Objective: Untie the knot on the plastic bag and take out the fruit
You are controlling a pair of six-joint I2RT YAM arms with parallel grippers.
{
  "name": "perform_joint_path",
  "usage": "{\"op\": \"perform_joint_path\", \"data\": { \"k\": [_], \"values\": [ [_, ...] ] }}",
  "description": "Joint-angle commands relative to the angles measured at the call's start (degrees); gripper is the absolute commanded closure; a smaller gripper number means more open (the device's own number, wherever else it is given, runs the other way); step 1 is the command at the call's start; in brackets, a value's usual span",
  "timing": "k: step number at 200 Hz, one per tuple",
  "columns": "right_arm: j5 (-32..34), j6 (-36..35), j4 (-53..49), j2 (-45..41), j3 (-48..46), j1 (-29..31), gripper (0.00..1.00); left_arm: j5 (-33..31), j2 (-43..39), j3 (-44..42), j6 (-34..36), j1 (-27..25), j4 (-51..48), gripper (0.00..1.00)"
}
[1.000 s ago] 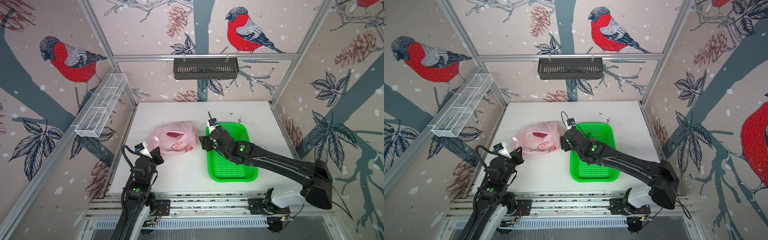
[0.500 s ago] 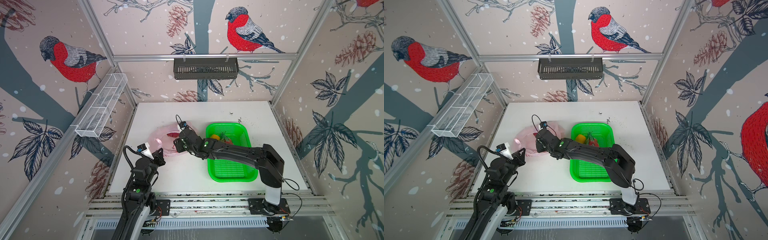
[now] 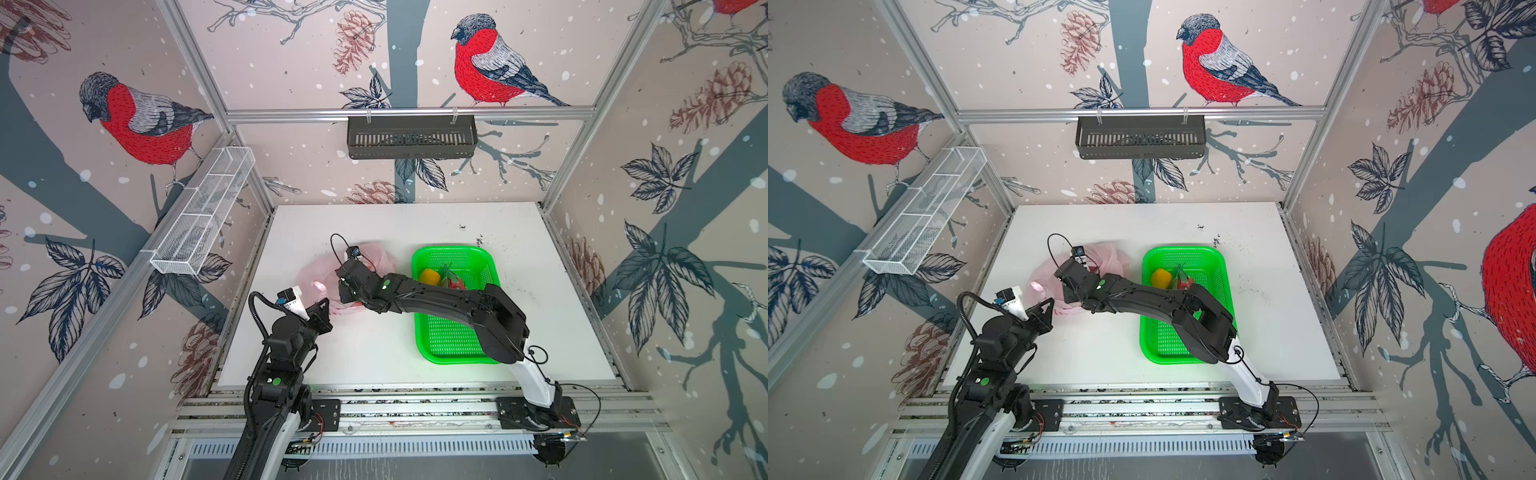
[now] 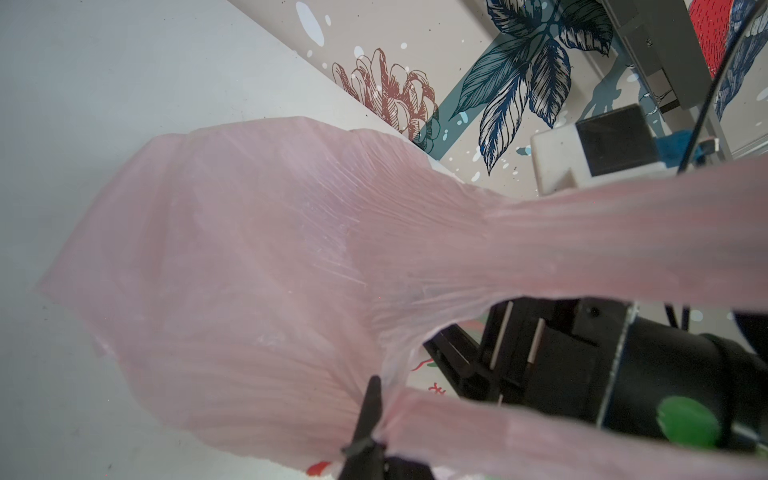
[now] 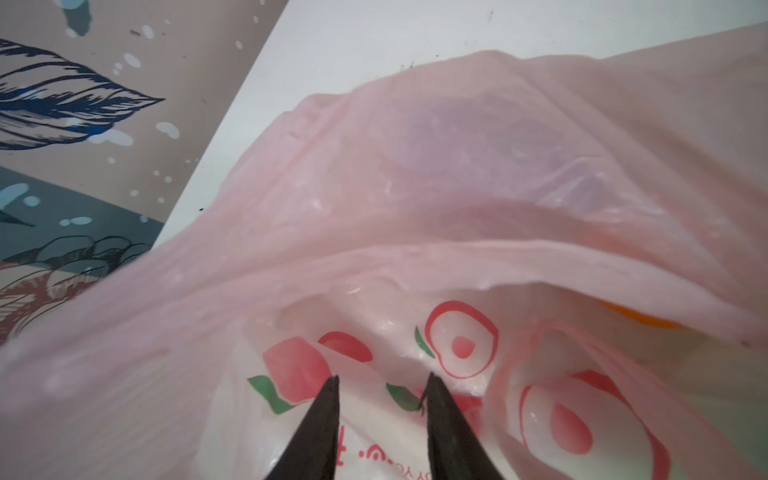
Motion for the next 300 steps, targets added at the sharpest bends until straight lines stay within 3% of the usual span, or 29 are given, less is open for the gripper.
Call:
{"op": "perform_joint_path", "data": {
  "k": [1,27,78,159,245,300],
  "values": [
    [9.15,2.55,-5.08,0.35,1.65,0.33,0.63,0.62,-0.01,-0.35,-0.16,0.01,2.17,1.0],
    [13.63,4.35,-8.39,0.35,2.38,0.03,0.63,0.79,0.18,-0.79,-0.23,0.0,2.47,1.0],
    [14.07,7.26,-11.25,-0.03,1.71,-1.99,0.63,0.53,0.53,-0.77,-0.08,0.01,2.82,1.0],
    [9.99,7.61,-8.93,-0.62,-0.61,-5.21,0.61,1.41,0.19,-0.77,-0.57,0.01,3.32,1.0],
    [6.08,7.22,-8.1,4.27,5.11,-5.9,0.6,4.91,1.44,-0.03,-0.69,-0.02,4.79,1.0],
    [7.07,9.76,-8.11,6.23,6.5,-7.02,0.57,6.52,3.28,1.51,1.24,-0.08,6.06,1.0]
  ]
}}
